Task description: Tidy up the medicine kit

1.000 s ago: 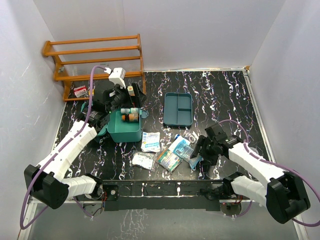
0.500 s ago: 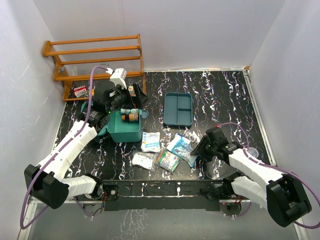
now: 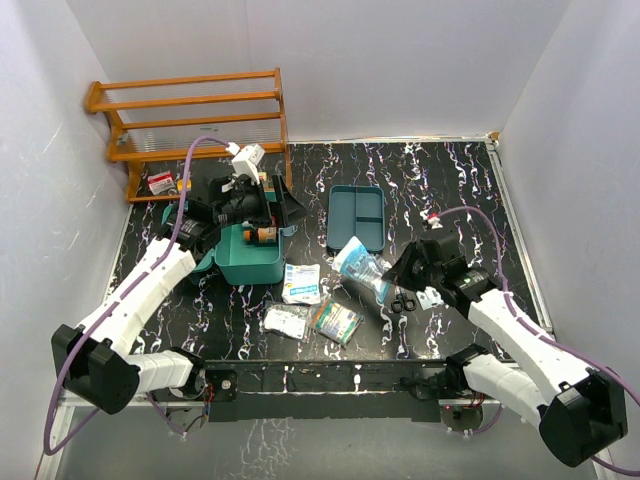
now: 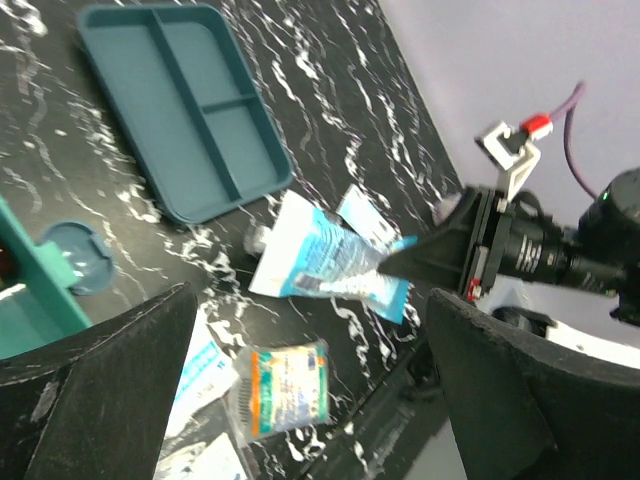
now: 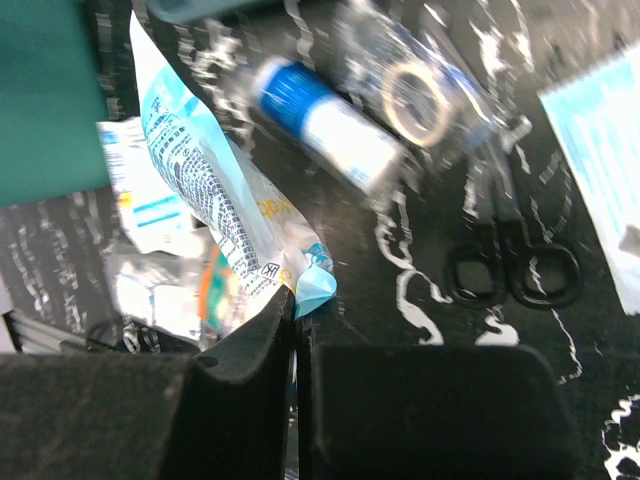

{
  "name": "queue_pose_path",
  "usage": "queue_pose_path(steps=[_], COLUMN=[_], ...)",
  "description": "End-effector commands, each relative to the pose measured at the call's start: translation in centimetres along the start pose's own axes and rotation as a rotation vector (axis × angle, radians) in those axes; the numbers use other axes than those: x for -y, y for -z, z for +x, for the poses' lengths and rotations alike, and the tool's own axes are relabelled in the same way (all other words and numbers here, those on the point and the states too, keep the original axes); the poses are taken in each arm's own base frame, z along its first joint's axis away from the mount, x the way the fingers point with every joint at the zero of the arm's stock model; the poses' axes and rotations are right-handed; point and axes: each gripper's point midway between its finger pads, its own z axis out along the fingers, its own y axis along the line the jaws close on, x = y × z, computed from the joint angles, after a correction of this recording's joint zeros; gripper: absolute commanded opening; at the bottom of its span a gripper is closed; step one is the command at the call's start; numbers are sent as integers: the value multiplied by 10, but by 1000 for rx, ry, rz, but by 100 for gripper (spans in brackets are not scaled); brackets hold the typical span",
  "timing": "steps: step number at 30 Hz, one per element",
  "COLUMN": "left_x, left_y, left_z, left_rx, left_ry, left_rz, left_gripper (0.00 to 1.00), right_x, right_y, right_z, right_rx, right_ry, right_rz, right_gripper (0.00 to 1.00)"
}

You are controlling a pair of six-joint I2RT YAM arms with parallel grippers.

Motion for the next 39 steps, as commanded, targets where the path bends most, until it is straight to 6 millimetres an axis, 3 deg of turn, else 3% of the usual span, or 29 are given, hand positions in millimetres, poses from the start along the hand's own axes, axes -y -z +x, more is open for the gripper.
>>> queue_pose_path(steps=[1, 6, 11, 16, 19, 25, 33, 39], left_x=[32, 38, 21, 52, 58, 53, 64, 54], left_y=[8, 13, 20, 33, 38, 36, 45, 38], left_z=[18, 24, 36, 33, 33, 38, 35, 37], left_rx=[-131, -204, -258, -292, -269, -290, -263, -232], left_ry=[76, 112, 135, 231, 246, 277, 288, 278], left_rz=[182, 230, 230, 454, 495, 462, 523, 477], left_gripper=[95, 91, 86, 78, 76, 69, 50, 49], right_x=[-49, -90, -131, -161, -176, -197, -202, -204], right_y=[25, 39, 53, 64, 68, 76, 71, 66], right_z=[-30, -48, -53, -55, -54, -58, -61, -60], right_rx=[62, 69, 21, -13, -40, -64, -63, -69], right_ry=[161, 297, 400, 464, 495, 546, 554, 543], right_rz=[-164, -294, -457, -595, -666, -763, -792, -807], right_gripper=[0, 0, 0, 0, 0, 0, 0, 0])
